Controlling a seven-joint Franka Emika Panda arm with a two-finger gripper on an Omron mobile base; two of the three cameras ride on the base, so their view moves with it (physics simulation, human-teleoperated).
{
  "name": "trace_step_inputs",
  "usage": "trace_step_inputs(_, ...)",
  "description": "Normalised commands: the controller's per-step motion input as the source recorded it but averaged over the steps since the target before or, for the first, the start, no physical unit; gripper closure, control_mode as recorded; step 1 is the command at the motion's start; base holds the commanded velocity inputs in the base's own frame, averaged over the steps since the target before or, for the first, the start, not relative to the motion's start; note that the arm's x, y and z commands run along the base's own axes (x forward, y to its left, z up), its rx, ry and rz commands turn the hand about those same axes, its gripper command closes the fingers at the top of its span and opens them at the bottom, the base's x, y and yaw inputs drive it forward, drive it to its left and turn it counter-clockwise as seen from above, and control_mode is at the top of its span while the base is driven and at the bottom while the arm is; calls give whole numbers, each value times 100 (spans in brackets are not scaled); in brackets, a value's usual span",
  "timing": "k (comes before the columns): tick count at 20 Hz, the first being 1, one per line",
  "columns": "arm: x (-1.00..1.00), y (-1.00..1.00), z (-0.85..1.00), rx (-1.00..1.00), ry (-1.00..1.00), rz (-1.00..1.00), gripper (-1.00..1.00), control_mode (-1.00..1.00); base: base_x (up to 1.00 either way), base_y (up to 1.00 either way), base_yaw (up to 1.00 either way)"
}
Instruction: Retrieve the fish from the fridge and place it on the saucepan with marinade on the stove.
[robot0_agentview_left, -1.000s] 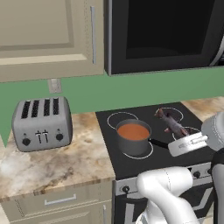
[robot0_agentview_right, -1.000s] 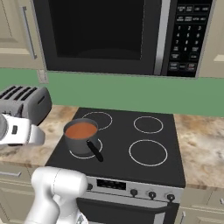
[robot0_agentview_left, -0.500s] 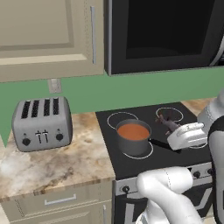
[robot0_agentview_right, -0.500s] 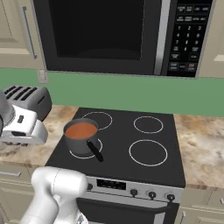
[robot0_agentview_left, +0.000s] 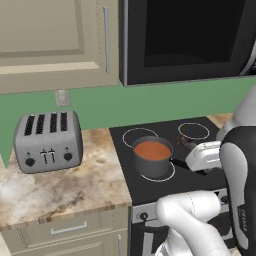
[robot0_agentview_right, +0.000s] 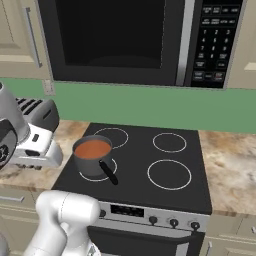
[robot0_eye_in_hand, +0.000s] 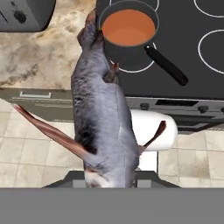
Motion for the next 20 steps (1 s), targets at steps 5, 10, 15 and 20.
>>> trace_step_inputs(5,42,-21,-14,-1,0,0,100,-100,0,0,0)
trace_step_inputs(10,33,-1,0,0,10,0,100,-100,0,0,0)
trace_step_inputs(15,14,0,0,0,15,1,100,-100,0,0,0)
trace_step_inputs(20,0,0,0,-3,2,10,100,-100,0,0,0)
